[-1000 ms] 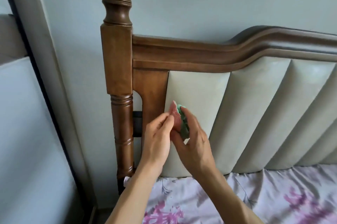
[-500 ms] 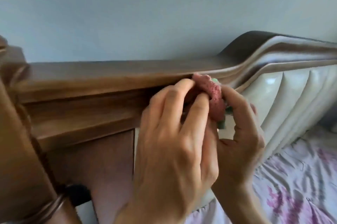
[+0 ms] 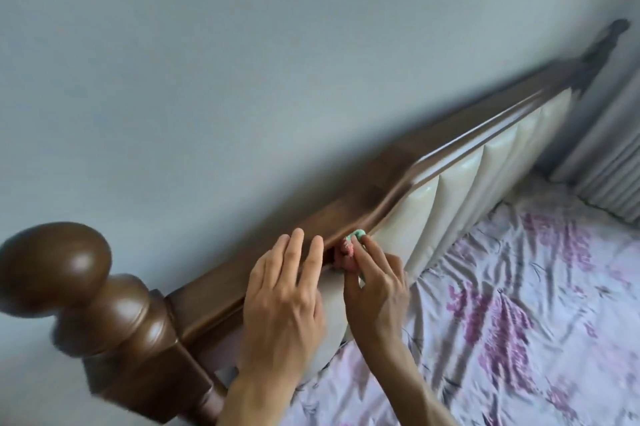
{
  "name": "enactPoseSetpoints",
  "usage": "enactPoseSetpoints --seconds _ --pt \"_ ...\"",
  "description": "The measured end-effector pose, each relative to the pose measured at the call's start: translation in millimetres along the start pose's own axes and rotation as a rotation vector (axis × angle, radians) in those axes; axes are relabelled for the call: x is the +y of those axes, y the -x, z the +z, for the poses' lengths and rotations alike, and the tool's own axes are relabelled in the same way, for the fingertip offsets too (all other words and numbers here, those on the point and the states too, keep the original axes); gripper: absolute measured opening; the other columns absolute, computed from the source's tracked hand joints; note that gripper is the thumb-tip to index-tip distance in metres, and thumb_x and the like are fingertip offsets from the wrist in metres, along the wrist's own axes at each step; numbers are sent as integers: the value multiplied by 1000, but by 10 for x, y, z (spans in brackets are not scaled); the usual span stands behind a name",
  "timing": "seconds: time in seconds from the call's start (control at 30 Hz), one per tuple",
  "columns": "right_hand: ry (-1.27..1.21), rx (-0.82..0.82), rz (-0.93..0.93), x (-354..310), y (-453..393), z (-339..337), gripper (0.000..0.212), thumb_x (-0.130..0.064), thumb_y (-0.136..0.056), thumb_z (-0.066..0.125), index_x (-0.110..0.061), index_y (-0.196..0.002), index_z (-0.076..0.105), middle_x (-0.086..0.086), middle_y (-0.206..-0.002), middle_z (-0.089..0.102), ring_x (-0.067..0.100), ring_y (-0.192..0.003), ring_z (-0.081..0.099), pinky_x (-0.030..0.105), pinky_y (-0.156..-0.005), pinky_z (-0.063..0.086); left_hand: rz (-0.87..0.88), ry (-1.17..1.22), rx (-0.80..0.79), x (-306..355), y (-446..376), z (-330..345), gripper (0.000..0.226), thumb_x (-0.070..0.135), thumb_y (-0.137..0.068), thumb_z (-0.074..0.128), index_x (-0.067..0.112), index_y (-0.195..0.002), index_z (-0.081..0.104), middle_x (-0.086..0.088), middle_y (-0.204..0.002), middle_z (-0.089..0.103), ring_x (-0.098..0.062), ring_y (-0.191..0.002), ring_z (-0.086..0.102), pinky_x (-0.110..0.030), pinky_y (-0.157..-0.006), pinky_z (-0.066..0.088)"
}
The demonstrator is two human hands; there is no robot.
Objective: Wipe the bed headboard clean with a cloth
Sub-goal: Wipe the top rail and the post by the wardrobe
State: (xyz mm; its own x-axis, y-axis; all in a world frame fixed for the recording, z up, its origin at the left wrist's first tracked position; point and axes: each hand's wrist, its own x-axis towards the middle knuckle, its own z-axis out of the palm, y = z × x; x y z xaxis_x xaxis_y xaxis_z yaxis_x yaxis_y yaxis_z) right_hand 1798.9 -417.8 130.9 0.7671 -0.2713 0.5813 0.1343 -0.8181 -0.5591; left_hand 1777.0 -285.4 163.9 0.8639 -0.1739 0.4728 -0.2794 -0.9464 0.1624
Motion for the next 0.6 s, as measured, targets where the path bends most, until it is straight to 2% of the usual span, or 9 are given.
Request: enactPoseSetpoints --seconds 0.1,0.17,0.23,0.3,0.33,0.4,0.43,0.5,0.6 --pt "131 -153 -31 -1 -58 -92 20 -23 -94 66 -26 -113 73 -12 -130 66 26 -89 63 39 -77 54 7 21 -9 -15 29 89 59 14 -81 57 14 -140 55 -12 -146 52 -30 -133 50 -44 -107 40" --pt "133 -304 -25 15 -189 -226 16 -31 -100 57 -31 -101 73 -18 -124 66 22 -88 62 36 -76 53 -24 47 -52 -14 56 119 63 16 -80 57 16 -143 50 -10 -150 47 -28 -137 45 -43 -109 35" --pt "5 -486 38 -15 -310 -379 20 -30 -101 55 -30 -91 72 -17 -102 72 14 -78 63 34 -72 53 -24 63 -81 -31 61 123 65 16 -82 54 18 -146 46 -9 -153 43 -27 -140 41 -42 -110 31" --pt "-311 -584 272 -73 -362 -505 18 -16 -94 58 -25 -88 72 -9 -77 73 8 -61 64 30 -62 52 -22 50 -91 -55 71 119 64 18 -85 49 18 -148 42 -8 -155 41 -27 -142 39 -43 -111 30" --pt "-477 -576 405 -111 -346 -542 15 -11 -92 57 -20 -91 69 0 -71 72 10 -55 63 31 -57 50 -23 46 -93 -66 79 121 62 21 -86 46 19 -148 42 -8 -155 40 -27 -142 39 -43 -111 30" --pt "-700 -482 638 -154 -228 -618 7 -9 -96 55 -12 -99 61 15 -73 70 26 -54 64 36 -50 49 -33 46 -98 -48 61 101 61 25 -87 43 19 -148 42 -7 -155 41 -27 -142 39 -43 -110 30" --pt "-746 -442 727 -165 -169 -643 4 -12 -98 56 -11 -99 60 15 -74 70 27 -55 65 36 -51 51 -43 33 -89 -36 48 100 61 26 -87 43 20 -147 43 -7 -154 41 -26 -141 39 -43 -109 30" --pt "-817 -390 866 -167 -77 -719 11 -19 -100 55 -12 -95 63 8 -74 70 21 -59 66 33 -55 55 -69 32 -95 -3 45 109 61 25 -85 46 21 -146 45 -6 -153 43 -26 -140 40 -43 -108 31" --pt "-909 -348 937 -143 -105 -864 29 -28 -104 49 -11 -98 72 9 -79 72 21 -68 67 31 -62 56 -84 26 -80 -1 51 101 67 15 -81 57 21 -146 45 -7 -153 43 -26 -140 40 -43 -109 31"
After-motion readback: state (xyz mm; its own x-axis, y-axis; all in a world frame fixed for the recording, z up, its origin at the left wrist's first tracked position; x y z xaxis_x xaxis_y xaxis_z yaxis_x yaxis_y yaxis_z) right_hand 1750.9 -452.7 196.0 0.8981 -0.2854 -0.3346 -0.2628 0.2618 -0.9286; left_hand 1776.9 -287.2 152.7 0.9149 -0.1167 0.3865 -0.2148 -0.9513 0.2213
